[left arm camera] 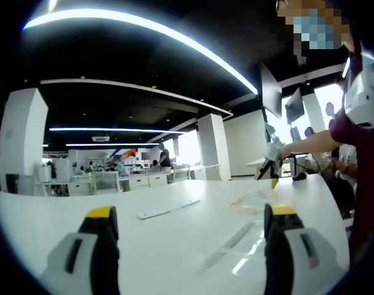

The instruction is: Snap each plastic latch of the storage box into its locked position after aligning the lid with the box until every specified latch is closed and the lid sits flush.

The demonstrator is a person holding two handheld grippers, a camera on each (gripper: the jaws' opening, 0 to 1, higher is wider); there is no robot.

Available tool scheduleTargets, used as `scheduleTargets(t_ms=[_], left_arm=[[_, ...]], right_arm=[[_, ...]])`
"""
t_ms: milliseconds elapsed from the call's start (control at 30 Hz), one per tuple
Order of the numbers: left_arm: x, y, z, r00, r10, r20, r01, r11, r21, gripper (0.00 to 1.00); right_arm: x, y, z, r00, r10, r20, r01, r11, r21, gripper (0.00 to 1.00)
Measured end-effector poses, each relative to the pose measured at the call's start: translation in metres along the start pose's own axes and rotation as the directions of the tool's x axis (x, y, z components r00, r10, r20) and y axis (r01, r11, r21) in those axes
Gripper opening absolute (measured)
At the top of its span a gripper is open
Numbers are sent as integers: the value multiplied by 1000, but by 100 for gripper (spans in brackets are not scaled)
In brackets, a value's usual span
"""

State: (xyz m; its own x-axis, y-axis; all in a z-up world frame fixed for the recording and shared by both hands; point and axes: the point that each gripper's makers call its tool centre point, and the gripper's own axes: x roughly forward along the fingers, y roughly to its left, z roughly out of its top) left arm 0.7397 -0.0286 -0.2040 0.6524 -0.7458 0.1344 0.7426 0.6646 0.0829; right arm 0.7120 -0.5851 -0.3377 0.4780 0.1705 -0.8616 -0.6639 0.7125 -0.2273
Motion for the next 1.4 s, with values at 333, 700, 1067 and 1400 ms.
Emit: scheduleTargets(t_ms=[333,700,1067,1400], left_arm=[[0,0,-1,1000,6,-4,-6,1000,1,100],[0,1,-2,1000,11,-9,-11,1000,3,100],[2,0,-4,1000,11,-21,-11,1000,9,100],[2,1,-5,1000,13,-25,-13,1000,12,100]], right_arm=[[4,-3,1,1000,19,-15,-20,1000,-14,74],[7,-1,5,999,36,-21,-37,999,-32,73],[10,-2,7,998,56,-28,-57,997,-46,70],[11,-2,9,997,66,-36,-69,994,-90,63]])
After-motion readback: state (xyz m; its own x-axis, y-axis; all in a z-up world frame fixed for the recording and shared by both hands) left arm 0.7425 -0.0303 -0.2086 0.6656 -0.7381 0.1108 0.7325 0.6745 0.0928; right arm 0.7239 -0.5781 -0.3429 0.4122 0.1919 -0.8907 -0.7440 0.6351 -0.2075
